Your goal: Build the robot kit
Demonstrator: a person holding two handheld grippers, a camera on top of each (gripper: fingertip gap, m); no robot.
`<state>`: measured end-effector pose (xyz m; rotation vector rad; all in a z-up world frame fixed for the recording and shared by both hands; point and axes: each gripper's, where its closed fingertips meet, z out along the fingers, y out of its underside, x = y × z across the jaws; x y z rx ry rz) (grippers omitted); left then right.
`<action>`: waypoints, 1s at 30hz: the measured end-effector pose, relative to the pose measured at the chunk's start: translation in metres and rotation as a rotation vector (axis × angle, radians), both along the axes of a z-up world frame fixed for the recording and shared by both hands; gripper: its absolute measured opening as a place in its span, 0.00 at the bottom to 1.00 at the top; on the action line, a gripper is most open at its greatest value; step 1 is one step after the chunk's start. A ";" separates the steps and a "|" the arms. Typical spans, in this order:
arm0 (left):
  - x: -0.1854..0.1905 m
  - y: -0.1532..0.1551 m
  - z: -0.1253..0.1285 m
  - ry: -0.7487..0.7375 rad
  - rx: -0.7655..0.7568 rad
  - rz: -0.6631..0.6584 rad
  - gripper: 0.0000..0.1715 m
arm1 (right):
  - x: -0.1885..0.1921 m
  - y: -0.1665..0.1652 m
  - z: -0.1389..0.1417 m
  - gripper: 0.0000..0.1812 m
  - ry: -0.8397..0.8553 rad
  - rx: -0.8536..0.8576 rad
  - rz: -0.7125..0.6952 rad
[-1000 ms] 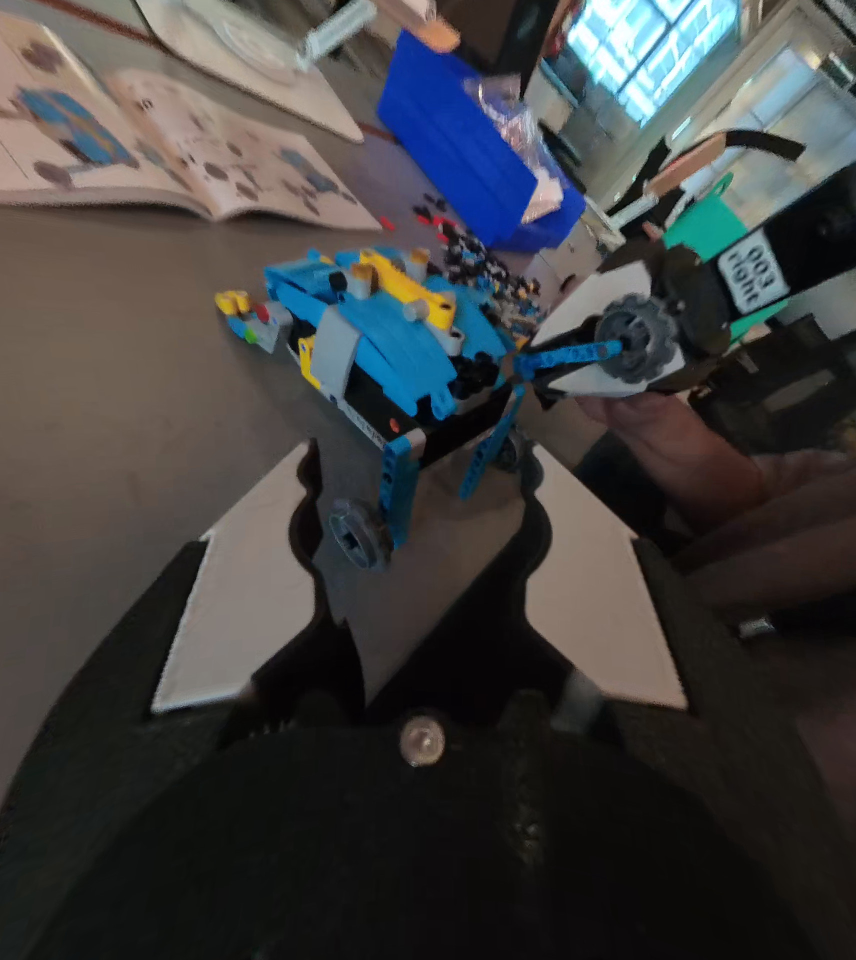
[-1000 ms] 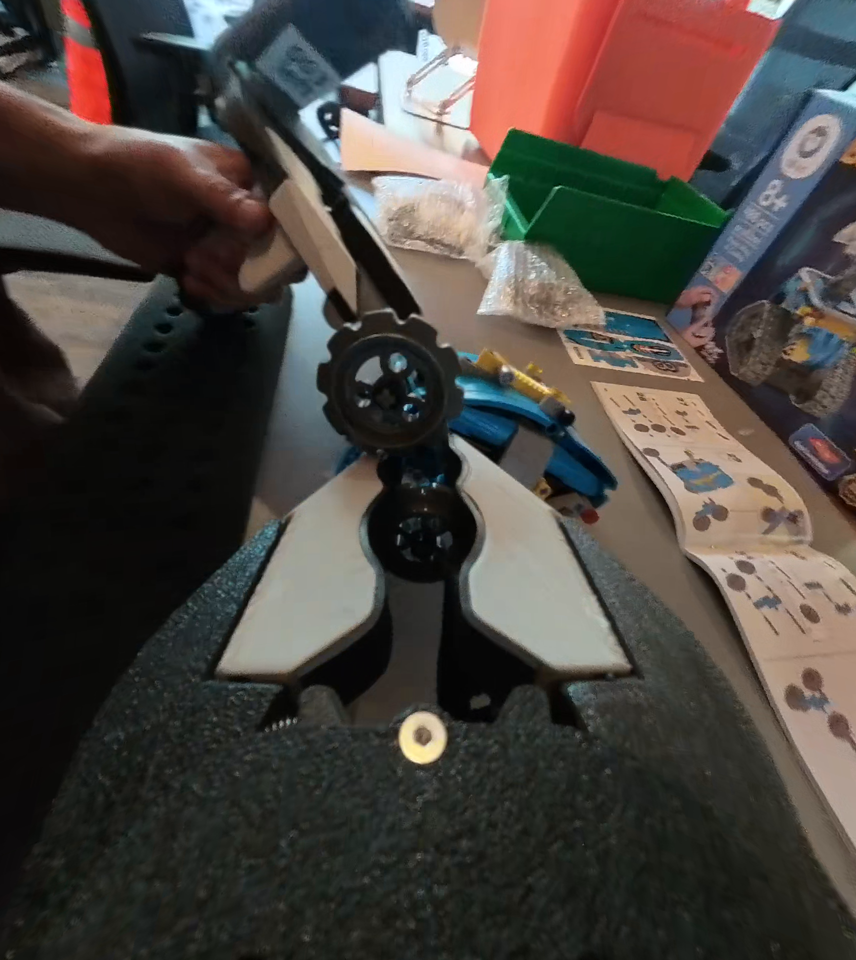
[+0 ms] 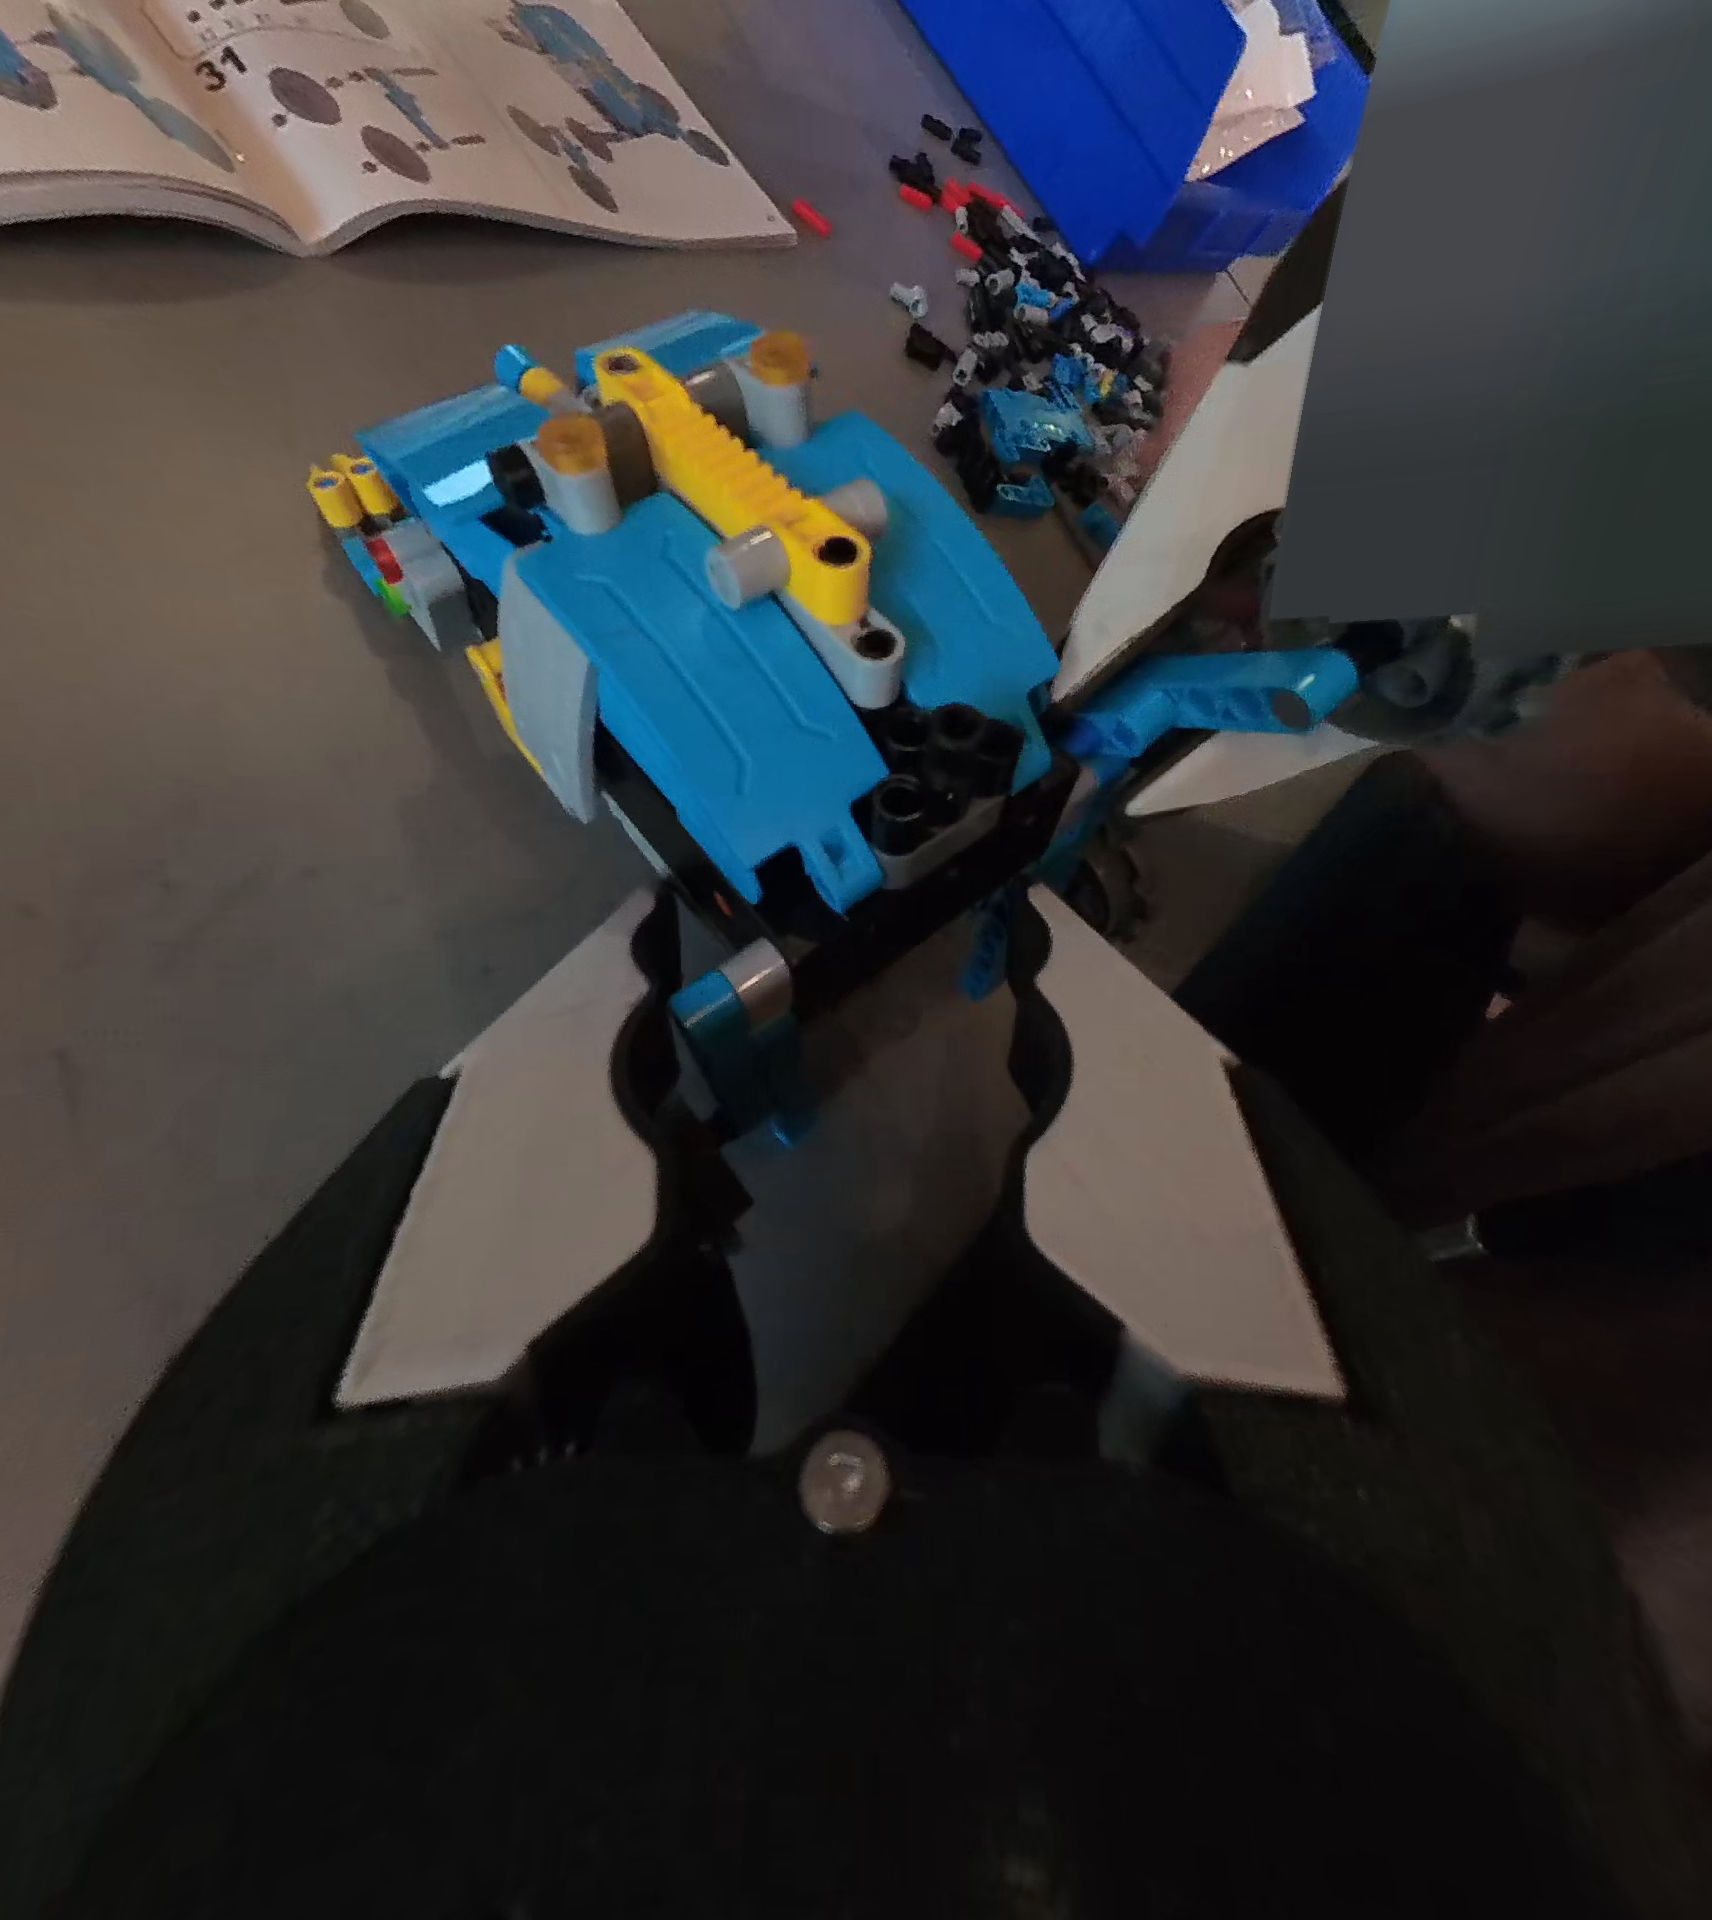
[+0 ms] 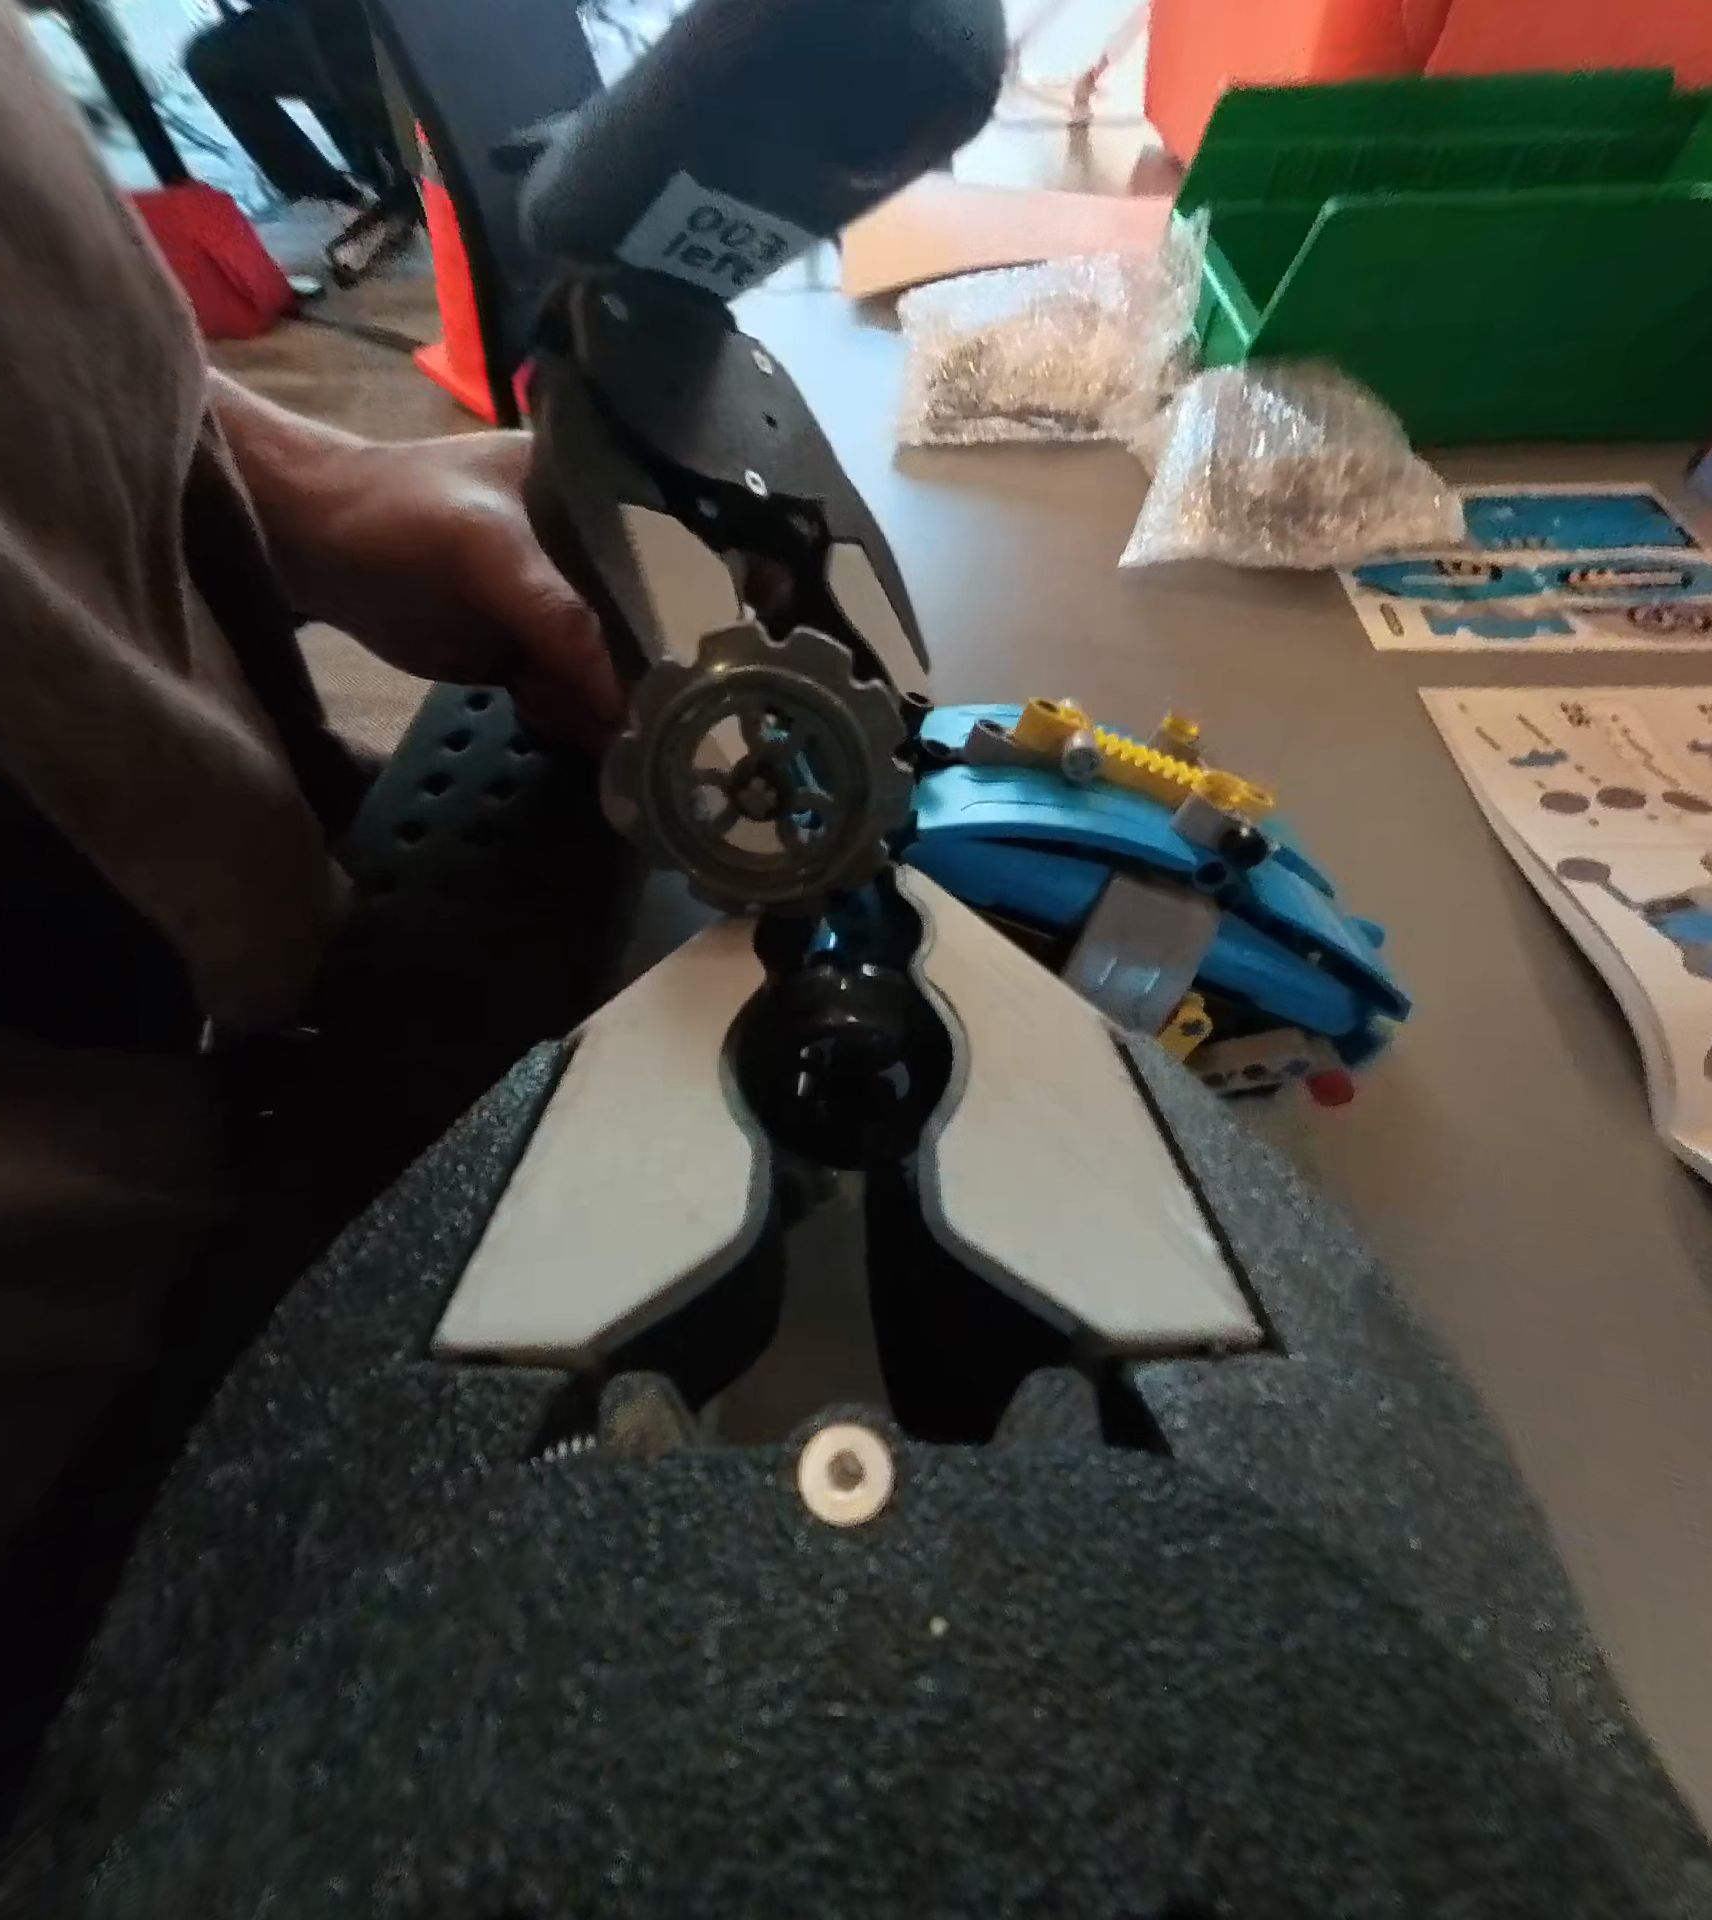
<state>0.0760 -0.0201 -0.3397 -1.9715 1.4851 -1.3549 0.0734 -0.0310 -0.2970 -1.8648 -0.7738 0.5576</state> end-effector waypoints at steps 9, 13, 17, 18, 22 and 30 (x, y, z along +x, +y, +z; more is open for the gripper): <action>0.002 0.000 0.001 -0.021 -0.042 0.013 0.36 | 0.022 -0.005 0.002 0.09 0.034 -0.165 -0.088; 0.000 -0.001 0.001 -0.011 -0.058 -0.015 0.31 | 0.017 -0.007 0.019 0.09 0.510 -0.369 -0.118; -0.008 0.000 0.006 -0.022 -0.050 -0.027 0.35 | 0.019 -0.005 0.035 0.08 0.847 -0.410 -0.144; -0.012 0.002 0.009 -0.019 -0.056 -0.015 0.38 | 0.019 -0.005 0.029 0.08 0.765 -0.376 -0.172; -0.019 -0.004 0.070 -0.165 -0.226 -0.014 0.43 | 0.018 -0.004 0.016 0.09 -0.100 0.074 -0.207; -0.022 -0.027 0.104 -0.245 -0.572 -0.123 0.25 | -0.009 -0.005 0.048 0.08 -0.589 0.496 -0.076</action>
